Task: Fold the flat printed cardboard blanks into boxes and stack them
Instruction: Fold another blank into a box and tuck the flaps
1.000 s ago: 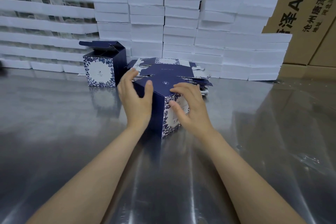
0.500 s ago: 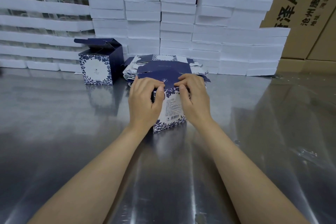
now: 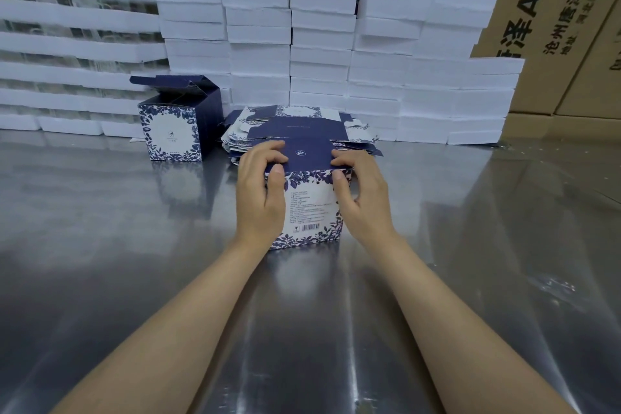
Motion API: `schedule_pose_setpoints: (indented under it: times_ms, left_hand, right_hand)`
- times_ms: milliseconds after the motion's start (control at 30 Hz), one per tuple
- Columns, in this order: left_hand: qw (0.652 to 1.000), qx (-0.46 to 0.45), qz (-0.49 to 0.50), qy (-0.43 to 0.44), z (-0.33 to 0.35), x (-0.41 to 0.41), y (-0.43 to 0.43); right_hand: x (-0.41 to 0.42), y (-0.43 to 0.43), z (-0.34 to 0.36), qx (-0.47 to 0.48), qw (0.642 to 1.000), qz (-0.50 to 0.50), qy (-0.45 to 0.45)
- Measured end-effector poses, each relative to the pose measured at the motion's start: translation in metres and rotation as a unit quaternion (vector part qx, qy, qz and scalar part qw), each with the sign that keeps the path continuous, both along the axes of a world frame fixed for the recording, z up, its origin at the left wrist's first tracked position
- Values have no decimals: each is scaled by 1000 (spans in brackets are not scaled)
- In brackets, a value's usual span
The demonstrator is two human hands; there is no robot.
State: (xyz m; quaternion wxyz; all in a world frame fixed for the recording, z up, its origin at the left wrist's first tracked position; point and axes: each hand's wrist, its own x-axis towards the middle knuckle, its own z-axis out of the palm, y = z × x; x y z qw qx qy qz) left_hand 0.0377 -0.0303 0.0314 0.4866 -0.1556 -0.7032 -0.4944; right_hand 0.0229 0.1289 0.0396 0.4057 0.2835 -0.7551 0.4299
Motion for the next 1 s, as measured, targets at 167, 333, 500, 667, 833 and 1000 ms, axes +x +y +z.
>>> schedule_pose_setpoints:
  times_ms: [167, 333, 500, 667, 833, 1000]
  left_hand:
    - [977, 188, -45, -86, 6, -4, -3]
    - [954, 272, 0, -125, 14, -6, -3]
    - [968, 196, -34, -152, 14, -2, 6]
    - [958, 201, -91, -183, 20, -4, -1]
    - [938, 222, -141, -228, 27, -3, -4]
    - [936, 202, -147, -248, 28, -3, -6]
  right_hand:
    - [6, -11, 0, 43, 991, -39, 124]
    - [16, -30, 3, 87, 990, -2, 108]
    - [21, -36, 5, 68, 996, 14, 47]
    - [15, -34, 11, 58, 997, -20, 39]
    - [-1, -17, 8, -27, 995, -78, -49]
    - [-10, -8, -2, -81, 989, -22, -123]
